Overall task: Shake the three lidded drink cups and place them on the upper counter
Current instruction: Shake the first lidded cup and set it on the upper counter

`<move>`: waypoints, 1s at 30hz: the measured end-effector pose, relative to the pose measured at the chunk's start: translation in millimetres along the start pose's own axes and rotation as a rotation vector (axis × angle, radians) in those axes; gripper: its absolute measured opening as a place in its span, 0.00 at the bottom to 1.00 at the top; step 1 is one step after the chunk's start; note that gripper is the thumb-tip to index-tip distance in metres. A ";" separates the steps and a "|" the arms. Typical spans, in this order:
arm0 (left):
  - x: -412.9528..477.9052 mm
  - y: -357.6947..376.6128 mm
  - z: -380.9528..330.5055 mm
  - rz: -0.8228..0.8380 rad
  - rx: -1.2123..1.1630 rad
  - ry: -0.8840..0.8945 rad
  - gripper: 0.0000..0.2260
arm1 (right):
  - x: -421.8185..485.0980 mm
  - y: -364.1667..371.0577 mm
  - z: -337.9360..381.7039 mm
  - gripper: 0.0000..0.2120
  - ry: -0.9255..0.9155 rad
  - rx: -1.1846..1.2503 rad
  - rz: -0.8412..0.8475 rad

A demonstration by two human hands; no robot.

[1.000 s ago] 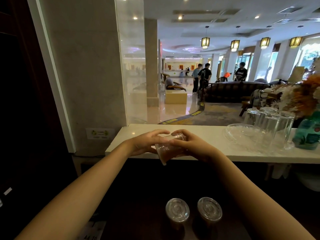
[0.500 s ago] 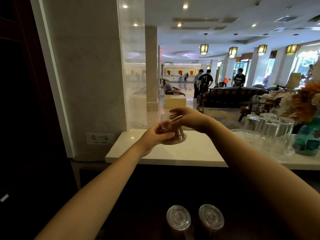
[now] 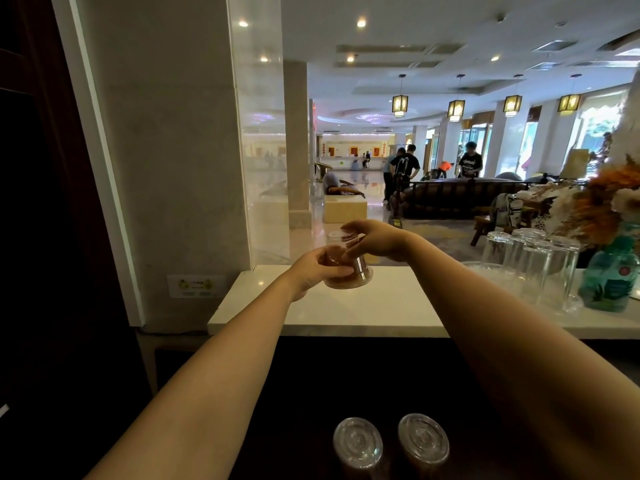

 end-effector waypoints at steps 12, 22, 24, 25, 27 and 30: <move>-5.3 12.7 20.6 0.146 -0.432 -0.050 0.50 | -4.6 -13.5 -5.5 0.27 -0.048 0.372 -0.079; -10.2 8.0 -15.0 0.056 -0.583 -0.032 0.17 | -11.9 -17.5 -17.3 0.33 -0.073 0.657 -0.059; -13.1 -2.6 -32.7 0.074 -0.354 -0.024 0.13 | -16.4 -18.9 -18.9 0.30 -0.084 0.543 0.009; -13.2 -8.1 -43.2 0.080 -0.219 -0.015 0.11 | -17.1 -18.9 -20.0 0.29 -0.083 0.468 0.036; -10.3 -16.3 -64.9 0.062 0.012 -0.010 0.13 | -16.6 -18.3 -22.3 0.28 -0.062 0.367 0.046; -6.5 -15.8 -96.9 -0.006 0.195 0.008 0.30 | -16.9 -11.9 -17.8 0.25 -0.049 0.333 0.046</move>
Point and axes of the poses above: each hand's wrist, its own x-axis towards the middle knuckle, its own y-axis out of the palm, z = x × y, the point moved 5 cm from there along x, towards the middle knuckle, and after that the axes turned 5 degrees about x, right-handed, at the moved point
